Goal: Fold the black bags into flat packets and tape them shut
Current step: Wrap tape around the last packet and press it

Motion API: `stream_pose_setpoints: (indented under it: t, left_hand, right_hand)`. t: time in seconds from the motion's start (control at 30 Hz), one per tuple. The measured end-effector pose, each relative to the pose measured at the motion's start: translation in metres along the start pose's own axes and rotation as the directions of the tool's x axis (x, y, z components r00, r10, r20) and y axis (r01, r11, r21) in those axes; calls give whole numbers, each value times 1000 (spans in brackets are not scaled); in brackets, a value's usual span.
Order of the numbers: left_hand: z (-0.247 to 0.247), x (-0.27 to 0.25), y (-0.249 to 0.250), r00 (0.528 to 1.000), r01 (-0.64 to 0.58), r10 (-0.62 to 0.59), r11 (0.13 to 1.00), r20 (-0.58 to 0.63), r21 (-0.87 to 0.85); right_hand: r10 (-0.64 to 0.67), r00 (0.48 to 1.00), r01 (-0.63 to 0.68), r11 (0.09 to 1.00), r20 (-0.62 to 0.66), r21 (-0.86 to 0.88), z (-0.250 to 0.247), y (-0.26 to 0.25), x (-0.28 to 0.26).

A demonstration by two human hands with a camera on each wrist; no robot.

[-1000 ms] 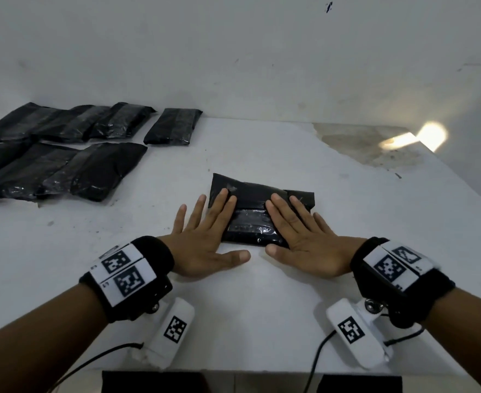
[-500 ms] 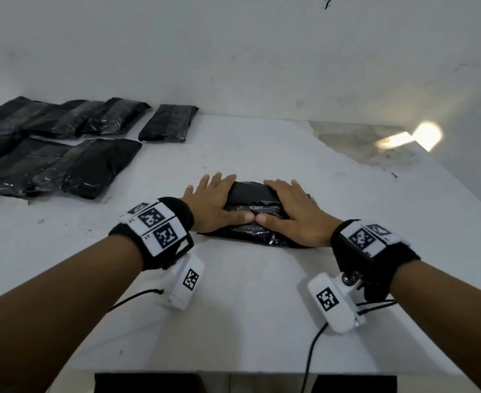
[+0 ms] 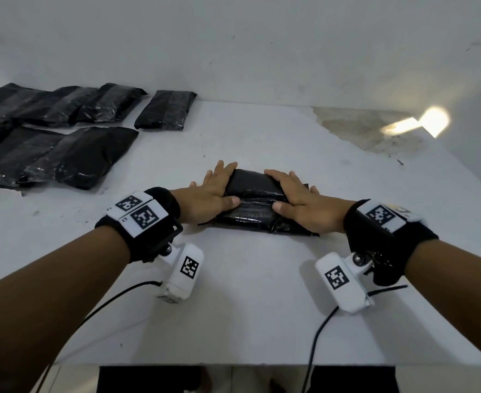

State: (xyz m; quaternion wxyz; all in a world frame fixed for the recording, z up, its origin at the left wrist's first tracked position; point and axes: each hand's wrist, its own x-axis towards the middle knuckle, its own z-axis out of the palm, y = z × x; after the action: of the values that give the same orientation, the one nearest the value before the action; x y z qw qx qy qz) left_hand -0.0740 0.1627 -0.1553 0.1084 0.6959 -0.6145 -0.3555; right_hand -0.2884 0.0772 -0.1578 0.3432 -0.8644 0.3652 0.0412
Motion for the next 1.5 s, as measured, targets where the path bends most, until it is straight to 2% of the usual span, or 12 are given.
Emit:
stream_pose_setpoints:
  t: [0.13,0.27,0.4,0.57,0.8,0.93,1.07,1.23,1.5]
  left_hand:
    - [-3,-3,3,1000,6,-7,990,-6,-140]
    - [3,-5,8,997,23,-37,976,-62,-217]
    - [12,2,3,992,-3,-10,995,-125,-101]
    - [18,7,1,982,-11,3,999,-191,-41]
    - [15,6,3,992,8,-12,999,-126,-33]
    - [11,3,1,995,-5,-3,997,-98,-79]
    - [10,1,3,994,-1,-18,983,-105,-185]
    - [13,2,-2,996,-12,8,999,-88,-44]
    - [4,4,-4,1000,-7,7,996,-8,-85]
  right_hand:
    - [11,1000,-12,998,17,54,-2,1,-2]
    - [56,998,-50,985,-33,163,-1,-5,2]
    - [77,985,-59,991,-153,119,4,-11,7]
    - [15,970,-9,1000,-241,25,12,-1,13]
    - [14,986,-14,1000,-168,1,10,4,12]
    - [45,993,-38,997,-105,67,6,-1,7]
    - [97,986,-73,981,-134,177,5,-7,6]
    - [17,991,-4,995,-132,100,10,-1,5]
    - [-25,998,20,994,53,108,-5,11,5]
